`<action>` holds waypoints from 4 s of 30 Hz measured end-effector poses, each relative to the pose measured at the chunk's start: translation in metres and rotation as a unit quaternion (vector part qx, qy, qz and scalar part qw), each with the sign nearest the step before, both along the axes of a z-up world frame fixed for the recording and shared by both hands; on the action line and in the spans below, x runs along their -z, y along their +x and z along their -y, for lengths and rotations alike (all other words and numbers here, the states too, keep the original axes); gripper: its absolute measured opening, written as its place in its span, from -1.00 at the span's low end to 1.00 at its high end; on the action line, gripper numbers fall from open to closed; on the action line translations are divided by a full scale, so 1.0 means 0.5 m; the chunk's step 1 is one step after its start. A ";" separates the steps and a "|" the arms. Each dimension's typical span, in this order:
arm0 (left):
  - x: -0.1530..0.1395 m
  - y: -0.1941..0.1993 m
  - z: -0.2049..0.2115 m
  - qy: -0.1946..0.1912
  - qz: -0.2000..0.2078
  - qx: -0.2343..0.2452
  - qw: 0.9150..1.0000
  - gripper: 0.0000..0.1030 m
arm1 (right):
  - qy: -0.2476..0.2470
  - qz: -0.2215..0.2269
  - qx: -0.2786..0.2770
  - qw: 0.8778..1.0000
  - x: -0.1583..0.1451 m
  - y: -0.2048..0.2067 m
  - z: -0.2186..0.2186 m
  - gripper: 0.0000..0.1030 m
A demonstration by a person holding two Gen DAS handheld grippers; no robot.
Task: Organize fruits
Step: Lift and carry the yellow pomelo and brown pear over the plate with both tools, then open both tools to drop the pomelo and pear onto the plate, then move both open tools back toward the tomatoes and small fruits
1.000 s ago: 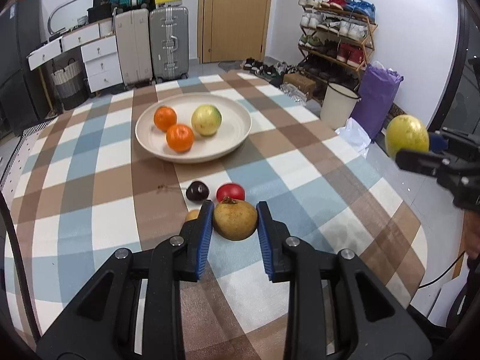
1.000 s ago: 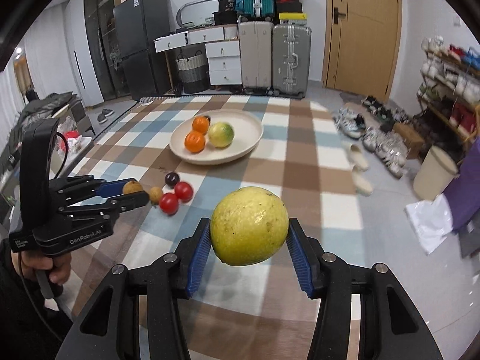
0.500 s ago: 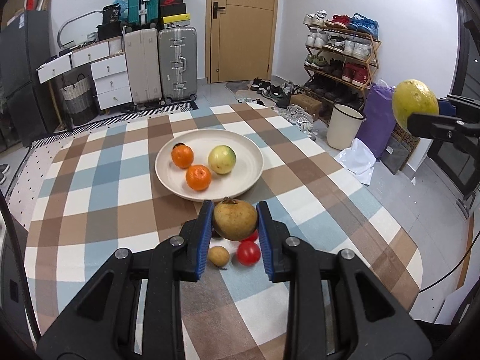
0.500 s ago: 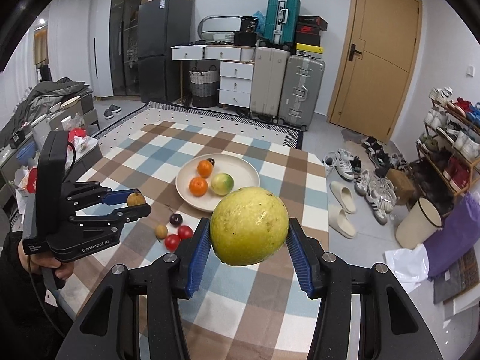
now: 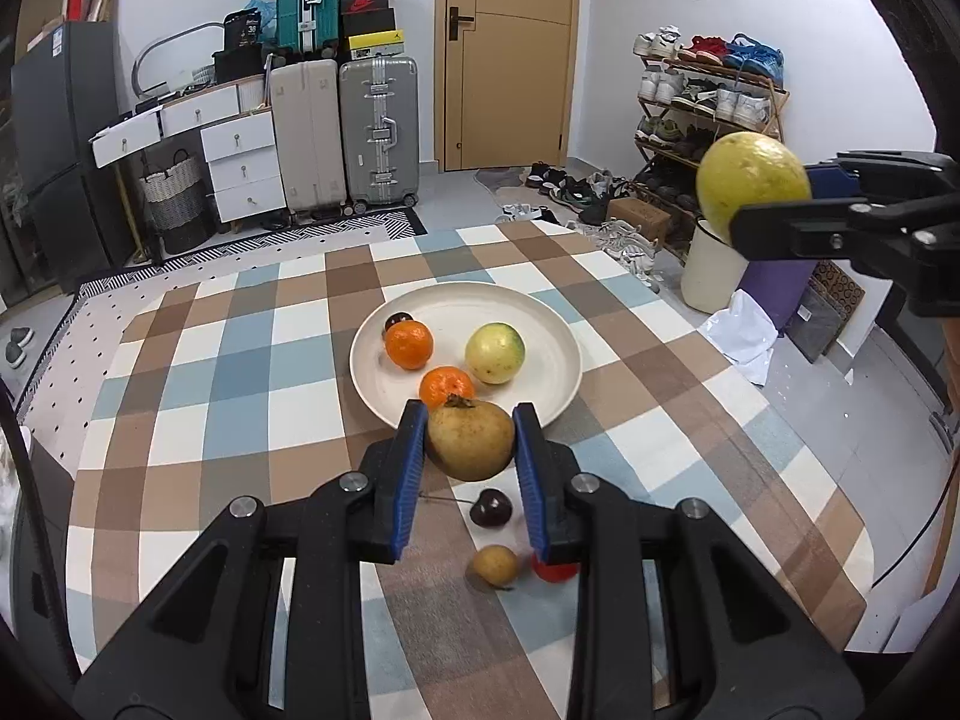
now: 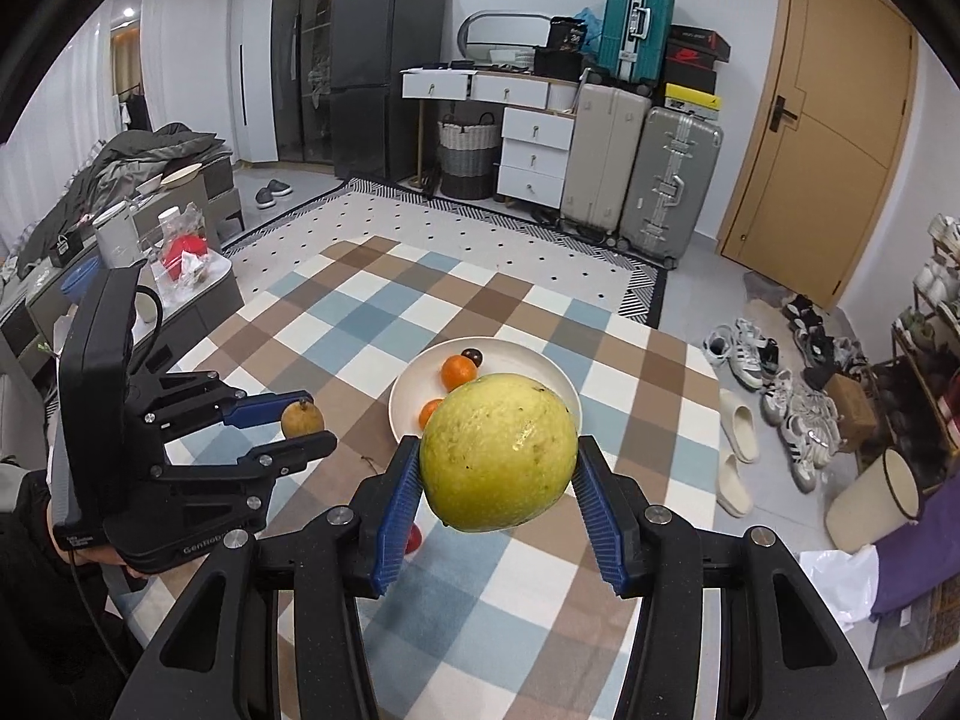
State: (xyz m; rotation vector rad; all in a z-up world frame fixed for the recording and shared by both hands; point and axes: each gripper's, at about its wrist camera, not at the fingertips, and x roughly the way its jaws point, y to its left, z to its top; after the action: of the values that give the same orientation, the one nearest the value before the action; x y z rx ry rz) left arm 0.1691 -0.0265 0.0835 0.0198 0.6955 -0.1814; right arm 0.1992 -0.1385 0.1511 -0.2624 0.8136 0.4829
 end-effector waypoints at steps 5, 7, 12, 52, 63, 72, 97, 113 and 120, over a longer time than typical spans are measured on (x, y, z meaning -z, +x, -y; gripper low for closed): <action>0.017 0.047 -0.013 0.002 -0.008 -0.008 1.000 -0.50 | -0.004 -0.017 -0.009 1.000 0.031 0.068 -0.027 -0.01; 0.026 0.072 -0.019 0.002 -0.013 -0.010 1.000 -0.50 | -0.003 -0.023 -0.011 1.000 0.044 0.098 -0.034 -0.01; 0.051 0.124 -0.028 0.004 -0.024 -0.014 1.000 -0.50 | -0.007 -0.039 -0.017 0.999 0.074 0.160 -0.046 -0.01; 0.227 0.368 -0.071 0.002 -0.107 -0.029 0.994 -0.50 | 0.001 -0.147 -0.018 0.989 0.351 0.425 -0.110 -0.01; 0.207 0.341 -0.079 0.001 -0.094 -0.045 0.995 -0.23 | -0.002 -0.141 -0.034 0.989 0.338 0.386 -0.122 0.00; 0.135 0.246 -0.085 0.000 -0.046 -0.054 0.997 0.60 | 0.007 -0.098 -0.027 0.995 0.256 0.304 -0.101 0.55; 0.089 0.053 -0.105 -0.023 -0.027 -0.068 0.997 0.98 | 0.055 -0.089 0.066 0.992 0.197 0.140 -0.009 0.98; 0.158 0.016 -0.121 -0.014 -0.048 -0.065 0.997 0.98 | 0.027 -0.114 0.097 0.988 0.275 0.087 -0.024 0.98; 0.182 0.013 -0.120 -0.018 -0.047 -0.067 0.996 0.98 | 0.035 -0.133 0.096 0.986 0.312 0.065 -0.030 0.98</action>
State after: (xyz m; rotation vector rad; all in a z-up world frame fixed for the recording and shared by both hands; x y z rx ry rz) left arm 0.1757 0.0336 -0.0077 -0.0706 0.7844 -0.0660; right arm 0.2317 -0.1236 -0.0051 -0.0519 1.0696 0.3687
